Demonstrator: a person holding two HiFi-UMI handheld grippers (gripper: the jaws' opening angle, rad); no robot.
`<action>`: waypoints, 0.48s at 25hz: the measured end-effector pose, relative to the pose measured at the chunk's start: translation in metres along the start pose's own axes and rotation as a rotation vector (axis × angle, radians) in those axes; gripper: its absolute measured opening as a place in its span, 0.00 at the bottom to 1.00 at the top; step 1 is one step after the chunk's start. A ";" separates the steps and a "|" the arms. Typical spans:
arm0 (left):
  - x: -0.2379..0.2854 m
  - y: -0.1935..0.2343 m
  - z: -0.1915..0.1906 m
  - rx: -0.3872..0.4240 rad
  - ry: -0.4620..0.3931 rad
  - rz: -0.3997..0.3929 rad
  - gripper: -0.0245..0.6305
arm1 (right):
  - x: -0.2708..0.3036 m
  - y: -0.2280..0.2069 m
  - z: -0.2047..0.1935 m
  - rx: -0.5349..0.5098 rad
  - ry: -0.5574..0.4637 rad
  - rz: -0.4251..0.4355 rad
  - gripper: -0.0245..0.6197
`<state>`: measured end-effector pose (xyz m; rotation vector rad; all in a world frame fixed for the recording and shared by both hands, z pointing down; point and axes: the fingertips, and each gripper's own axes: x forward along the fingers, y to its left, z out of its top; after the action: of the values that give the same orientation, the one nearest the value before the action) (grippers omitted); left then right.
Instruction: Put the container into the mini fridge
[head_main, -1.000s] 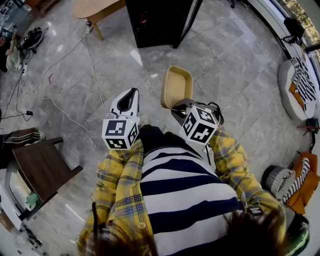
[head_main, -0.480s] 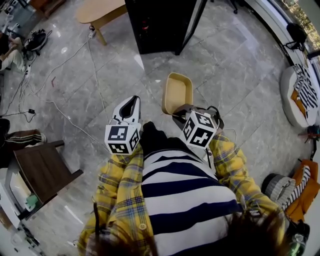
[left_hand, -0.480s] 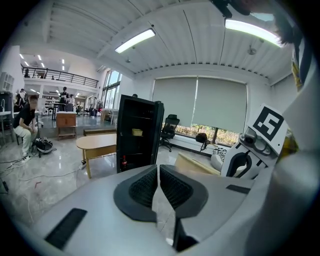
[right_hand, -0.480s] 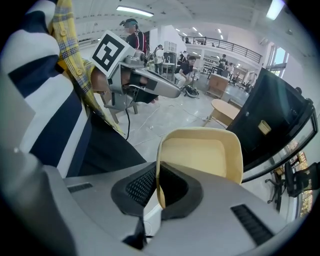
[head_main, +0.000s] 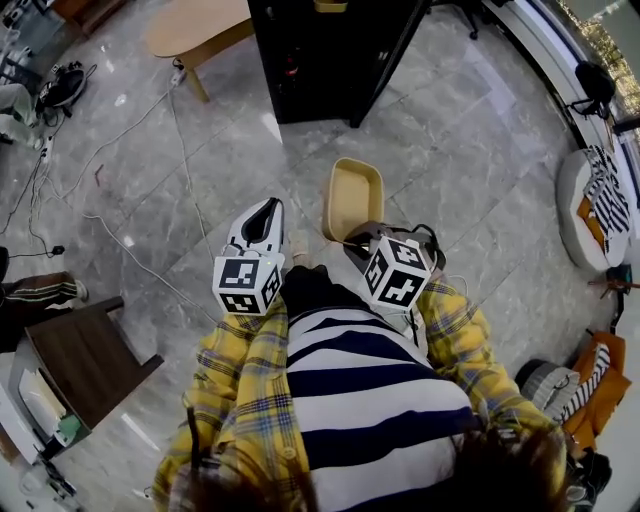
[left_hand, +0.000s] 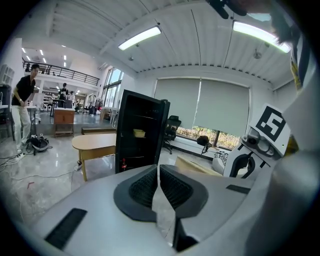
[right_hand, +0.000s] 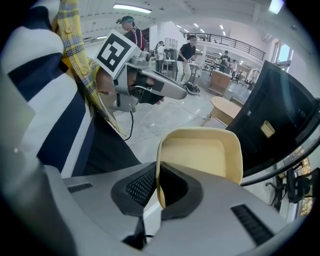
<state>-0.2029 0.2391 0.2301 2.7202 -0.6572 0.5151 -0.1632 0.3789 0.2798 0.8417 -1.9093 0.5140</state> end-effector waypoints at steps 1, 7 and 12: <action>0.007 0.006 0.002 -0.003 0.002 -0.003 0.08 | 0.004 -0.008 0.003 -0.002 0.007 0.002 0.08; 0.038 0.041 0.013 -0.024 0.014 -0.014 0.08 | 0.023 -0.045 0.024 0.000 0.023 0.021 0.08; 0.061 0.068 0.020 -0.036 0.024 -0.025 0.08 | 0.036 -0.076 0.034 0.002 0.059 0.021 0.08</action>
<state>-0.1795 0.1508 0.2503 2.6812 -0.6200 0.5239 -0.1386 0.2932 0.2963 0.8001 -1.8661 0.5482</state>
